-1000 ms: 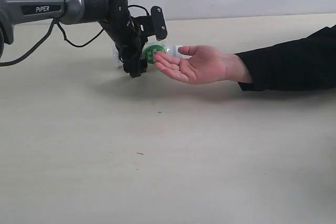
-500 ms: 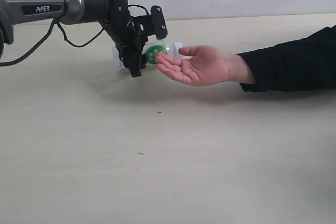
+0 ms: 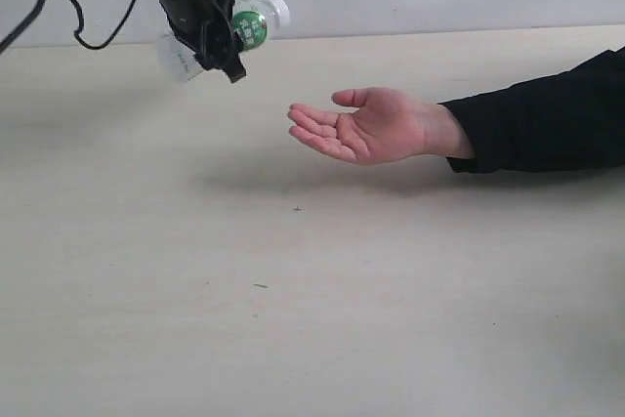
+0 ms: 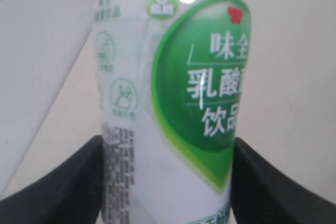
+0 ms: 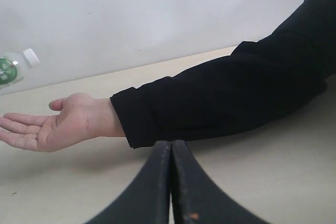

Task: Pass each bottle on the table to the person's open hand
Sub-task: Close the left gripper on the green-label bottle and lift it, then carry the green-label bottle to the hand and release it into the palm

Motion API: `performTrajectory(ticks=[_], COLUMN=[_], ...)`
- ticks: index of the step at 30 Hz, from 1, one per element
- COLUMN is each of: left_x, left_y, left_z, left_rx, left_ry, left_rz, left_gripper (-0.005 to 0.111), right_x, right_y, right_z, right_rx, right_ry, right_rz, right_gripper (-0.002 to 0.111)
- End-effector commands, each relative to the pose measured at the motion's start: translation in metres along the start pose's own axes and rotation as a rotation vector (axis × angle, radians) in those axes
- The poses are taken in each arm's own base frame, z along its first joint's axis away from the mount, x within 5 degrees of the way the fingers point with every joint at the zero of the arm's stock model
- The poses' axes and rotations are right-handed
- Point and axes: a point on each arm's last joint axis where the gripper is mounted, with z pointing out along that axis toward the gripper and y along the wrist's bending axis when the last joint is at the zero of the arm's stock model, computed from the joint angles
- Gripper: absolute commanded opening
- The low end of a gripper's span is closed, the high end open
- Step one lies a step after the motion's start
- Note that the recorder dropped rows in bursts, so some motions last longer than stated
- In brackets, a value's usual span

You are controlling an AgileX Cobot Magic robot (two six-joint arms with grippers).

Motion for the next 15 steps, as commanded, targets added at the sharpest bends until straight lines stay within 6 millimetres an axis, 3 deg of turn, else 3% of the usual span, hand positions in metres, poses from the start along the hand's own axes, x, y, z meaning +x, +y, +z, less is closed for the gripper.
performTrajectory(ticks=[1, 8, 15], left_x=[0.001, 0.007, 0.003], left_y=[0.012, 0.014, -0.002], left_z=[-0.037, -0.087, -0.125], left_rx=[0.006, 0.149, 0.409], left_ry=[0.024, 0.091, 0.096], left_rz=[-0.213, -0.484, -0.638], left_gripper=[0.000, 0.000, 0.000], right_x=[0.001, 0.001, 0.001], right_y=[0.000, 0.000, 0.000], right_z=[0.000, 0.000, 0.000], right_rx=[0.000, 0.000, 0.000], right_ry=[-0.007, -0.007, -0.007], right_rz=[-0.002, -0.002, -0.002], right_gripper=[0.000, 0.000, 0.000])
